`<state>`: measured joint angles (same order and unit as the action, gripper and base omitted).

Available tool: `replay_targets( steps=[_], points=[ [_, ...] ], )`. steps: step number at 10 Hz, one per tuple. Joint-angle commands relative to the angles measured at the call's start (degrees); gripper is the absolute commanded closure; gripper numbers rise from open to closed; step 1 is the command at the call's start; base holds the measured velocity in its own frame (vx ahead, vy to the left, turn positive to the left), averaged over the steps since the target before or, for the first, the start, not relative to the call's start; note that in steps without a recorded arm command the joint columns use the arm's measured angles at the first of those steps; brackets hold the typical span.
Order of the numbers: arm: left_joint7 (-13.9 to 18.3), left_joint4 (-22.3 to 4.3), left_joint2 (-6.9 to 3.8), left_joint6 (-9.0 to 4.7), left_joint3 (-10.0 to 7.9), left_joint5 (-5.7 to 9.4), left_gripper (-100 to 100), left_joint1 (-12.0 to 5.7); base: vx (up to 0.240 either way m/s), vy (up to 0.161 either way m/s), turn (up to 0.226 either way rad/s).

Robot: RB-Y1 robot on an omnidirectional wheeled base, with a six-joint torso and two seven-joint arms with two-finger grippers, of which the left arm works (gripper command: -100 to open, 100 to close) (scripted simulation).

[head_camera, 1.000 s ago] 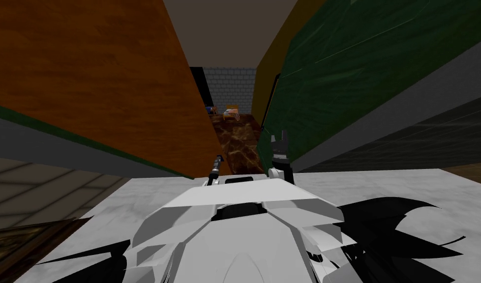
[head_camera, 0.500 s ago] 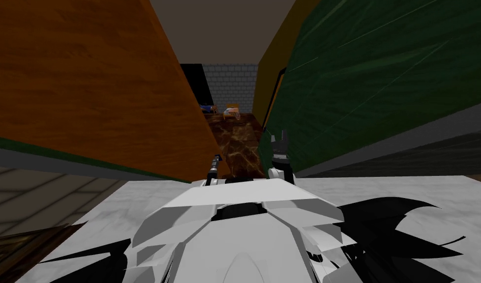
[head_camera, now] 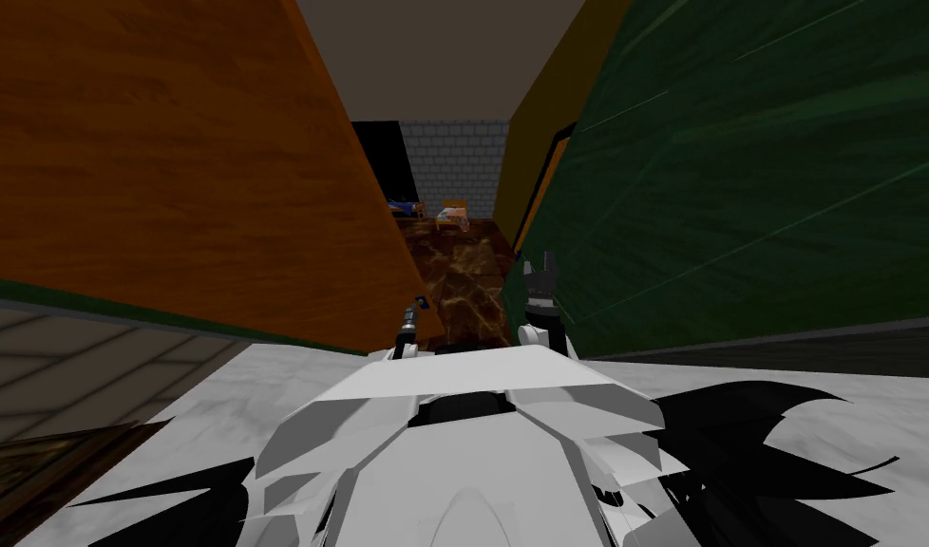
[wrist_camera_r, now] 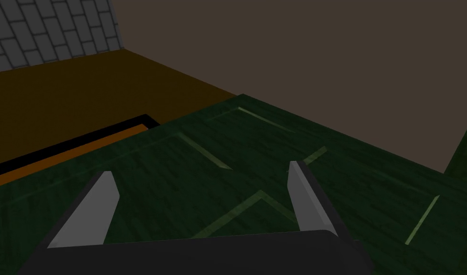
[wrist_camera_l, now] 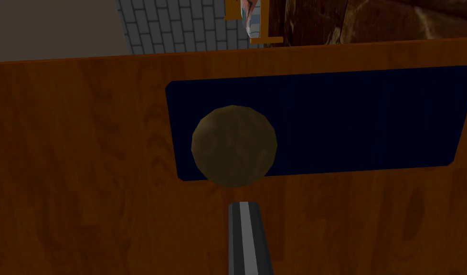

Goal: Push the door open

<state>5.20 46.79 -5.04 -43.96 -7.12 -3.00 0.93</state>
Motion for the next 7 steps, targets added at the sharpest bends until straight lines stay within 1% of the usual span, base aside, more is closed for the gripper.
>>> replay_targets(
  steps=[1, 4, 6, 7],
  points=[
    [0.2, 0.1, 0.04, 0.17, 0.13, 0.00, -100, 0.10, -0.163, -0.068, 0.027],
    [0.4, 0.7, 0.46, 0.65, 0.15, 0.19, -100, 0.20, -0.198, -0.071, 0.037],
    [0.6, 1.1, 1.04, 1.05, 0.18, 0.35, -100, 0.29, -0.244, -0.118, 0.052],
    [0.6, 1.0, 0.84, 0.90, 0.17, 0.30, -100, 0.28, -0.109, -0.063, 0.016]
  ],
)
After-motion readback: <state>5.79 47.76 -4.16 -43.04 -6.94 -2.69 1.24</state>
